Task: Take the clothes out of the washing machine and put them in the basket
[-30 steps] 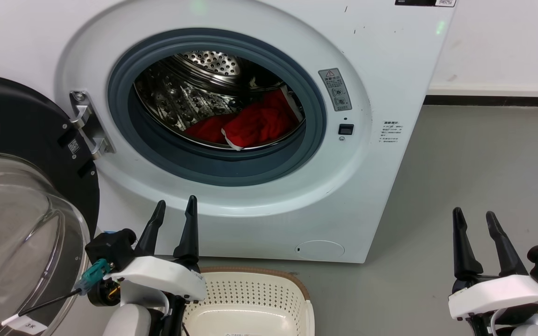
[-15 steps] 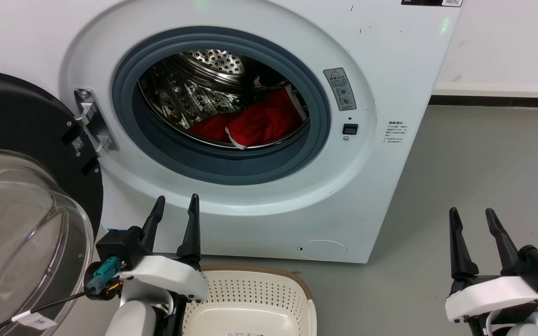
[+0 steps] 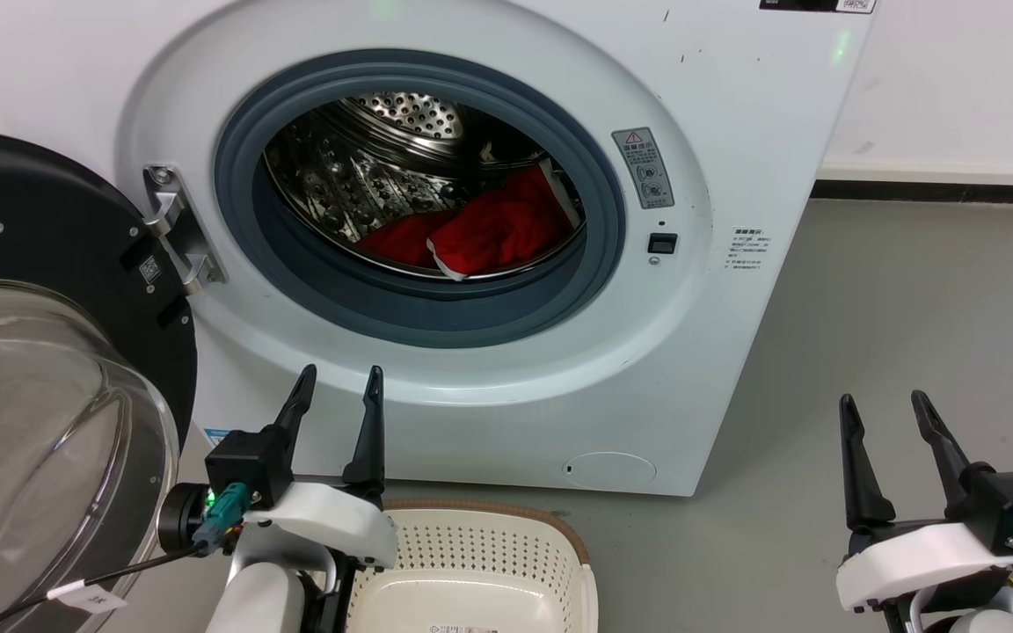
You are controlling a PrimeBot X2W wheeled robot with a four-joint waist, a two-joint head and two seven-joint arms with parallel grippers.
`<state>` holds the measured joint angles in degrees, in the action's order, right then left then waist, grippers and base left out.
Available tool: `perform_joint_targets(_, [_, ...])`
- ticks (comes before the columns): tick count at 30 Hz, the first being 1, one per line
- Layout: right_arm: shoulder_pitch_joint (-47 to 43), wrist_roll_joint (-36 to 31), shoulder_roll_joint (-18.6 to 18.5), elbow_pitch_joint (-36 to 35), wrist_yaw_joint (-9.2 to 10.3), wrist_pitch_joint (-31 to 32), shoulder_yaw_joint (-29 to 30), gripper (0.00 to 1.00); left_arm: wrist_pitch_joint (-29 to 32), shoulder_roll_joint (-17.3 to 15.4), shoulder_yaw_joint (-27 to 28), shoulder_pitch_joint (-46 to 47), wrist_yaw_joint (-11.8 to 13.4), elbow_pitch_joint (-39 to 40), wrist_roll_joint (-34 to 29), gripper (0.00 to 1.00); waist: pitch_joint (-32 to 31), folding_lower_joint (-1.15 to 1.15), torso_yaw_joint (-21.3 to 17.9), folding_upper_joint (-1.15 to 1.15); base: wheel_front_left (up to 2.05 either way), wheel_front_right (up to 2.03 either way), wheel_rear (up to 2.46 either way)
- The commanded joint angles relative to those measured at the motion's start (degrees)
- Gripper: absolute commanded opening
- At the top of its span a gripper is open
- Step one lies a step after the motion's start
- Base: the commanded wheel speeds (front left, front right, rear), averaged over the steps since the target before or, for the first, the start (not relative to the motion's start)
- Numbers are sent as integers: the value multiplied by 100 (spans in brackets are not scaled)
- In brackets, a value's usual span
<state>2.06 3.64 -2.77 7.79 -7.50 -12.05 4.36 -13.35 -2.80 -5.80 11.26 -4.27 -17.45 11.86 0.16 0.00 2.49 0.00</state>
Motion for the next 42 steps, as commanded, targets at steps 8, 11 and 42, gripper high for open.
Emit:
perform_joint_targets(8, [-75,-403,-19,-41,2,-72,17,100,-127,-13,-48,118,44,-74,-379,100,9,0,29,0,0,0,0])
perform_joint_targets(11, [-72,-515,-19,-39,2,-84,16,100,-159,-13,-65,136,56,-99,-454,100,17,0,37,0,0,0,0])
perform_joint_targets(42, [143,-449,-17,-48,2,-79,-14,100,-187,-13,-22,386,112,-185,-504,100,299,0,6,0,0,0,0])
